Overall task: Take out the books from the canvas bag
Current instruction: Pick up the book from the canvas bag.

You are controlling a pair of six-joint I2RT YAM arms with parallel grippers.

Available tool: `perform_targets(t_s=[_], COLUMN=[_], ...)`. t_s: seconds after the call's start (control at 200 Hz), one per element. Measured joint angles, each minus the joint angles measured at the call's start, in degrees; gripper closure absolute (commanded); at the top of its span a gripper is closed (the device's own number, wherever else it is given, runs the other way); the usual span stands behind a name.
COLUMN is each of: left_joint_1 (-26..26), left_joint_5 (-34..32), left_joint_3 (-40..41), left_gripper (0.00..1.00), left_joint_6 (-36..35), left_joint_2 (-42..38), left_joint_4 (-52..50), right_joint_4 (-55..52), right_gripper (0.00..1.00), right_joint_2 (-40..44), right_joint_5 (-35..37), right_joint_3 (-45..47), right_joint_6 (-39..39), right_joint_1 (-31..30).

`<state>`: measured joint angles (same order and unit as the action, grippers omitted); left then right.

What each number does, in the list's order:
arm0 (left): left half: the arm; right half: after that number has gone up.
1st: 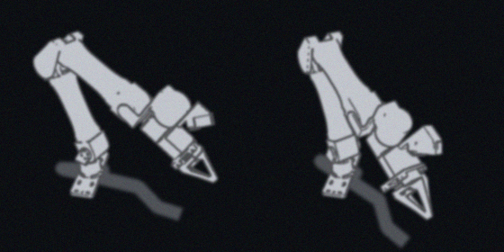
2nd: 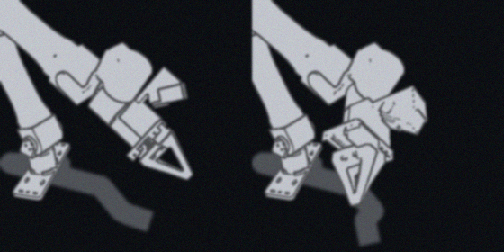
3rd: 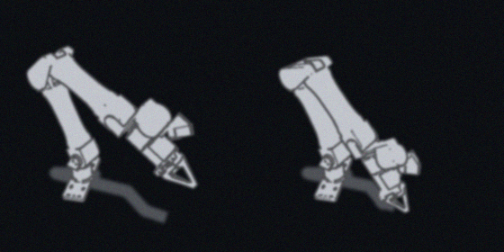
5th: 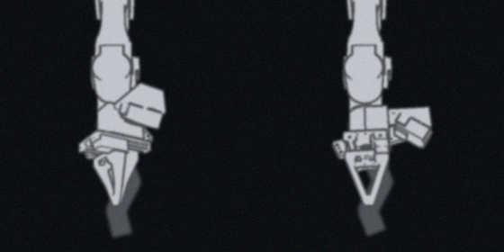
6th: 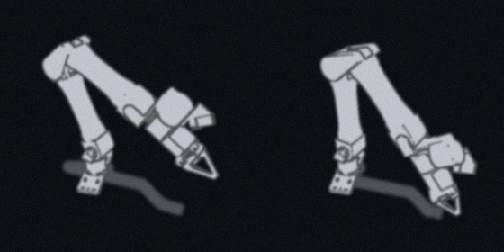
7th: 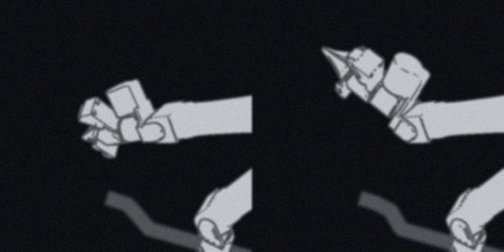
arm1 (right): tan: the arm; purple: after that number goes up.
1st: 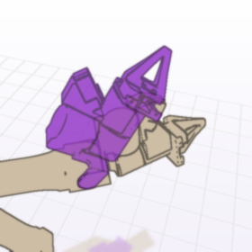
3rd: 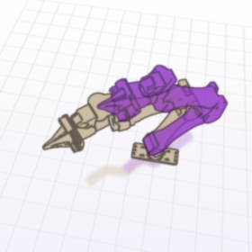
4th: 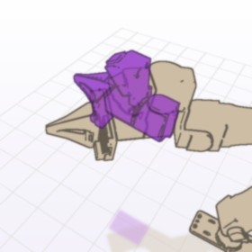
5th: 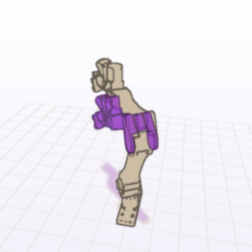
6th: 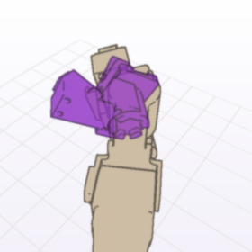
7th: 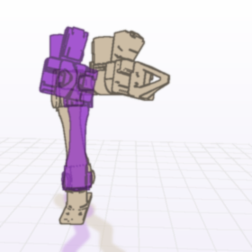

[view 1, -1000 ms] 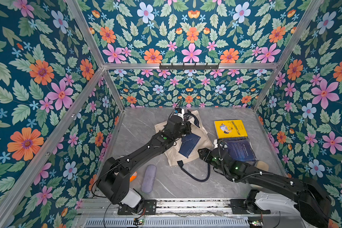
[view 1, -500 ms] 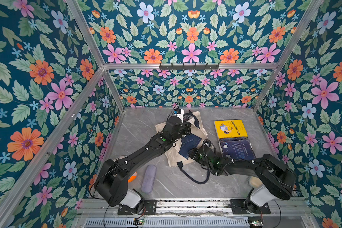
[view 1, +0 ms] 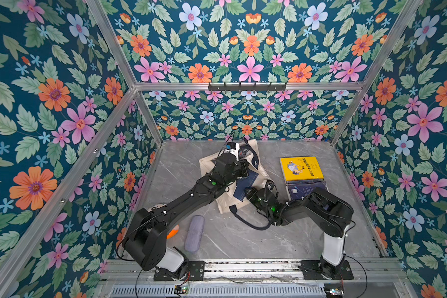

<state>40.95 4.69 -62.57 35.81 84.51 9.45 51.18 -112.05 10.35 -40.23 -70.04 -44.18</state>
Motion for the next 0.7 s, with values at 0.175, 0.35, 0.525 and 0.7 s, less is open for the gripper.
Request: perform_targets(t_s=[0.175, 0.35, 0.525, 0.7], left_joint_1=[0.1, 0.3, 0.3, 0.3], left_joint_5=[0.3, 0.6, 1.2, 1.2], left_joint_3=[0.0, 0.0, -0.2, -0.2], left_gripper=[1.0, 1.0, 1.0, 1.0], left_joint_6=[0.0, 0.0, 0.1, 0.1], left_joint_2=[0.0, 0.5, 0.5, 0.5], left_joint_4=[0.7, 0.5, 0.3, 0.0], right_joint_4=[4.4, -4.7, -4.7, 0.2], right_gripper=[0.41, 0.37, 0.38, 0.45], right_joint_2=[-1.5, 3.0, 1.2, 0.0], right_joint_5=[-0.7, -0.1, 0.0, 0.6], right_joint_3=[-0.3, -1.8, -2.2, 0.2], right_joint_6=[0.4, 3.2, 3.3, 2.4], right_joint_1=[0.4, -1.9, -1.6, -2.0])
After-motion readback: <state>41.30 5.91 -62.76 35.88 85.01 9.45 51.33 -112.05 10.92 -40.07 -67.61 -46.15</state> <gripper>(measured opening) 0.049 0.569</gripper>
